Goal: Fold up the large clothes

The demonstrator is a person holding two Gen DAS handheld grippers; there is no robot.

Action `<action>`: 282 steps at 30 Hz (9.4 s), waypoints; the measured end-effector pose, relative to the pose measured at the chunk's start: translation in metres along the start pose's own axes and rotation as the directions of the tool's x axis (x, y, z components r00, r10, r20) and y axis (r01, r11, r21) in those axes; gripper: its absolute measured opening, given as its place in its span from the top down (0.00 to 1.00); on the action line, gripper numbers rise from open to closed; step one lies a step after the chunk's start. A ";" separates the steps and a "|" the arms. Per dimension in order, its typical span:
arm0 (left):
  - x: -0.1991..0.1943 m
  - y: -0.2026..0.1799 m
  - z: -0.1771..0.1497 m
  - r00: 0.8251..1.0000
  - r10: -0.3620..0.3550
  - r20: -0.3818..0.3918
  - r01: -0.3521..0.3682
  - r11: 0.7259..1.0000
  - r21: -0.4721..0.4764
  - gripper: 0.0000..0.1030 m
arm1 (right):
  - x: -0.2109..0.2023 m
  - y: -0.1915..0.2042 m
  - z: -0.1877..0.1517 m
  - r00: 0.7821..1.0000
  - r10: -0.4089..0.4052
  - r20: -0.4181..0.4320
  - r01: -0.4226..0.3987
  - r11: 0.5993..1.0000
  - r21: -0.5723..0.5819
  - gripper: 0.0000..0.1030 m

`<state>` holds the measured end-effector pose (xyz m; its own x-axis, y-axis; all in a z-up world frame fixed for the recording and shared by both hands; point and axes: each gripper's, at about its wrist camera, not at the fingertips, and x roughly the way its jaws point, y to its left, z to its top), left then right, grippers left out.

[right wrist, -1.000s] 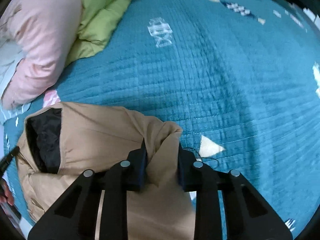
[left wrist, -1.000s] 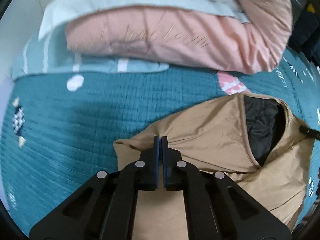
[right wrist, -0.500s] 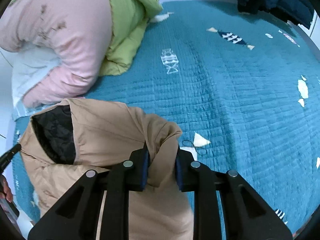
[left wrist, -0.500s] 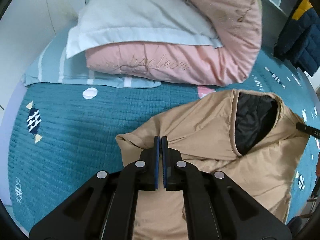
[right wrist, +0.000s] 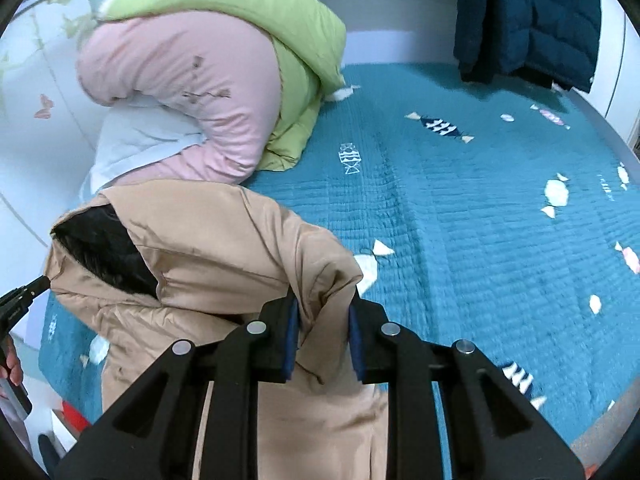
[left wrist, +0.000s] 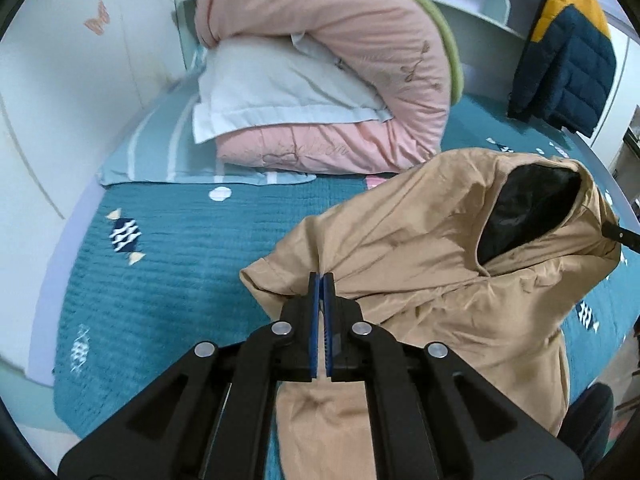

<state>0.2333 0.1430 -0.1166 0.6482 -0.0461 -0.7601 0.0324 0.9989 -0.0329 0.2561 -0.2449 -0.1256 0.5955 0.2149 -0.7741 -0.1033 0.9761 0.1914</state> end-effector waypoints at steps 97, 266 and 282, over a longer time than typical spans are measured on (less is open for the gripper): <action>0.031 -0.004 -0.257 0.902 -0.076 -0.425 -0.011 0.980 -0.200 0.97 | 0.028 -0.034 -0.253 0.876 -0.112 -0.469 0.178 0.979 0.097 0.82; 0.043 -0.112 -0.176 0.936 -0.210 -0.282 0.147 0.963 -0.226 0.27 | 0.108 -0.125 -0.184 0.793 0.605 -0.073 -0.449 0.660 0.602 0.50; 0.093 -0.176 -0.079 0.930 -0.290 -0.227 0.261 0.954 -0.147 0.96 | 0.071 -0.108 -0.173 0.884 0.463 -0.062 -0.410 0.833 0.372 0.64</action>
<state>0.2280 -0.0364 -0.2326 0.4209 -0.3315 -0.8443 0.0888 0.9414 -0.3254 0.1719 -0.3294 -0.3055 0.4292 0.6441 -0.6331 -0.0336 0.7119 0.7015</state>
